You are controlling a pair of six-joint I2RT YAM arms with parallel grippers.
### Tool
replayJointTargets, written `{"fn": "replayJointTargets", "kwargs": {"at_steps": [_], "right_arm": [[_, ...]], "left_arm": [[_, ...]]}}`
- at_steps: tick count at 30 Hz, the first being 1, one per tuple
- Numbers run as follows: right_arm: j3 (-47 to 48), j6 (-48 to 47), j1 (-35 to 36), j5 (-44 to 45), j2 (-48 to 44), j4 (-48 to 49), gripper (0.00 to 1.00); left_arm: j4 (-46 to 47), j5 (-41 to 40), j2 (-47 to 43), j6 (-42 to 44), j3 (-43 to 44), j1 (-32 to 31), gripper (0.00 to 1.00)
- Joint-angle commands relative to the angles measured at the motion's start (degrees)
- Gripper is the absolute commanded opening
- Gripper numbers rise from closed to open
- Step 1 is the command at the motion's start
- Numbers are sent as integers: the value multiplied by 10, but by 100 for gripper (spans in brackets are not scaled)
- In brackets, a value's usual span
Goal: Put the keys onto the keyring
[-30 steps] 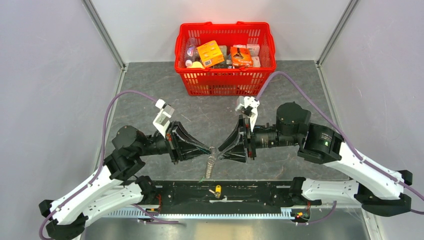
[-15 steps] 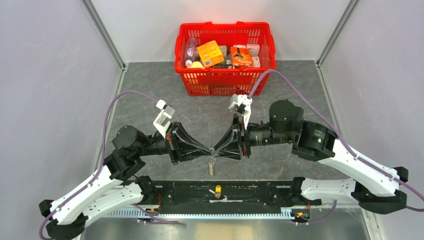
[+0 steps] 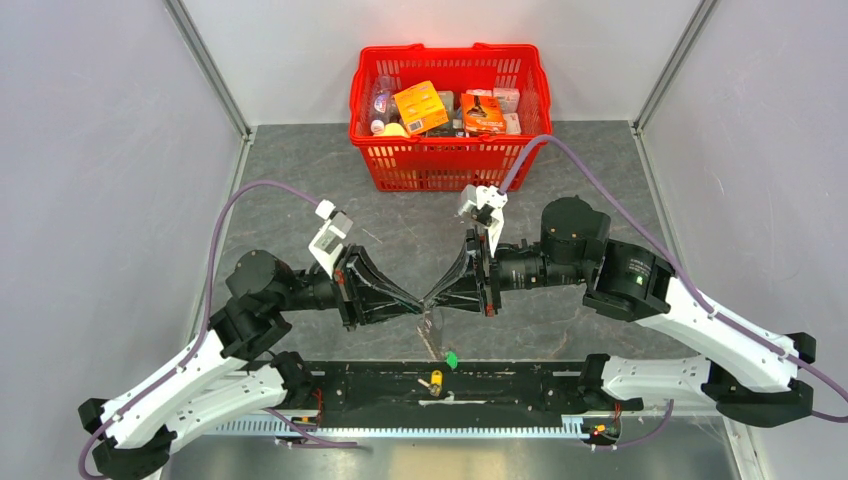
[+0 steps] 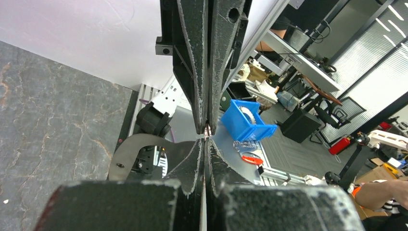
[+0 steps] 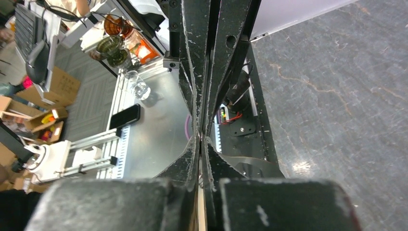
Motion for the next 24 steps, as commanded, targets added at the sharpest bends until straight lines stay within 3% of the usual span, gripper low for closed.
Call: {"fn": "replayJointTargets", "kwargs": {"at_steps": [1,5,11,14,24], "right_arm": [[22,-3,3,-19,2,19,0],[9,2,2,-10,-4,33,0],[-27,25,2,26,-31,77,0],[-33,30,3,28,-34,83,0],[-112,81,3,82,-86,203,0]], "left_arm": [[28,12,2,8,19,1,2],[38,11,5,2,18,1,2],[55,5,5,-7,9,1,26],[59,1,6,-8,8,1,33],[70,-4,6,-12,-2,1,34]]}}
